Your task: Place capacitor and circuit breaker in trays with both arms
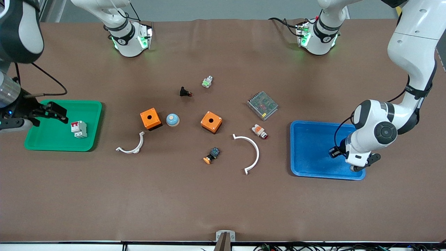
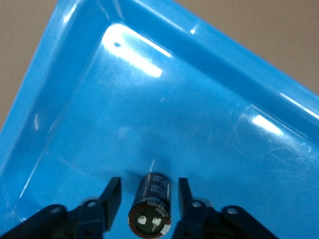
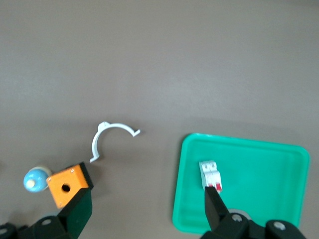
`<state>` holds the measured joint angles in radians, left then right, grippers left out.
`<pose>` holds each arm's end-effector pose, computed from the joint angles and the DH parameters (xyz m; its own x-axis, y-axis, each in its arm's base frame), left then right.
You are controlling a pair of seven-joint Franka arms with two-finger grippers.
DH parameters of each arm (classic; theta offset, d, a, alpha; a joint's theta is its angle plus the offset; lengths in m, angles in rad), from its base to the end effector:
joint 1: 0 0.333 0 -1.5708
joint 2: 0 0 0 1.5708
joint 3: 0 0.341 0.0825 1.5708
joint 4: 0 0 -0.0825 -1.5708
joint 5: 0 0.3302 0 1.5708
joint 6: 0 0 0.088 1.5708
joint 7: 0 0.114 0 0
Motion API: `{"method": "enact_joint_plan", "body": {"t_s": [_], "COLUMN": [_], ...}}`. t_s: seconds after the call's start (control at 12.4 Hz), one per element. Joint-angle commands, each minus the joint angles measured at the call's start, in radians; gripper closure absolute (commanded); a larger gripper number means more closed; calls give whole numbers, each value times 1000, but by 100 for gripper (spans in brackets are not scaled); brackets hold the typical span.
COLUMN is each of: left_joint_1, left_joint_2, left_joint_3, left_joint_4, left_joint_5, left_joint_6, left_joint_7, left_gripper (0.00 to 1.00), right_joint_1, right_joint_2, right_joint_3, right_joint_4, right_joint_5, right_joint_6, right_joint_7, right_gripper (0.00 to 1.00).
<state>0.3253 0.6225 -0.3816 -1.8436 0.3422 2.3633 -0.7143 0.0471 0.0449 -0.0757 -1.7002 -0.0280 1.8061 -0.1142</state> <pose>0.6165 -0.0049 0.2561 0.8923 0.4508 -0.0247 0.4500 -0.8924 -0.0335 0.5317 -0.0168 0.5856 0.9941 0.0923 0.0571 0.0902 -0.9952 0.0377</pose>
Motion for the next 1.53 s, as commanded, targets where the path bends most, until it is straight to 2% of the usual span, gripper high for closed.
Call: {"method": "enact_joint_plan", "body": {"t_s": [0.0,0.16,0.24,0.32,0.4,0.48,0.8,1.04,1.12,1.21,1.37,1.45], "left_joint_1": [12,11,11,11,11,11,11,0,-14,-82,-260,-291], "left_joint_2": [-81,-186,-232,-269,-309,-341,-368,-464,-507,-538,-598,-613], "left_joint_3": [-22,-29,-32,-34,-49,-69,-138,-134,-96,-18,207,269], "left_joint_4": [18,29,52,78,116,159,421,446,439,422,402,383], "left_joint_5": [23,17,3,1,-2,-2,-89,-156,-202,-233,-297,-319], "left_joint_6": [-13,-54,-91,-137,-210,-311,-747,-803,-821,-849,-923,-929], "left_joint_7": [65,189,247,286,335,390,469,532,558,568,578,597], "left_gripper": [0,0,0,0,0,0,0,0,0,0,0,0], "right_joint_1": [33,30,14,-27,-80,-111,-99,-118,-127,-139,-136,-141], "right_joint_2": [7,13,15,15,15,15,13,13,13,13,13,13], "right_joint_3": [-9,-7,-4,10,57,80,79,83,97,120,137,158], "right_joint_4": [126,197,229,240,255,273,286,291,287,286,284,283], "right_joint_5": [-36,-35,-21,17,52,49,39,39,37,27,19,17], "right_joint_6": [-106,-132,-189,-204,-208,-206,-211,-251,-251,-251,-255,-252], "right_joint_7": [94,215,234,234,235,234,235,226,225,225,226,232], "right_gripper": [0,0,0,0,0,0,0,0,0,0,0,0]}}
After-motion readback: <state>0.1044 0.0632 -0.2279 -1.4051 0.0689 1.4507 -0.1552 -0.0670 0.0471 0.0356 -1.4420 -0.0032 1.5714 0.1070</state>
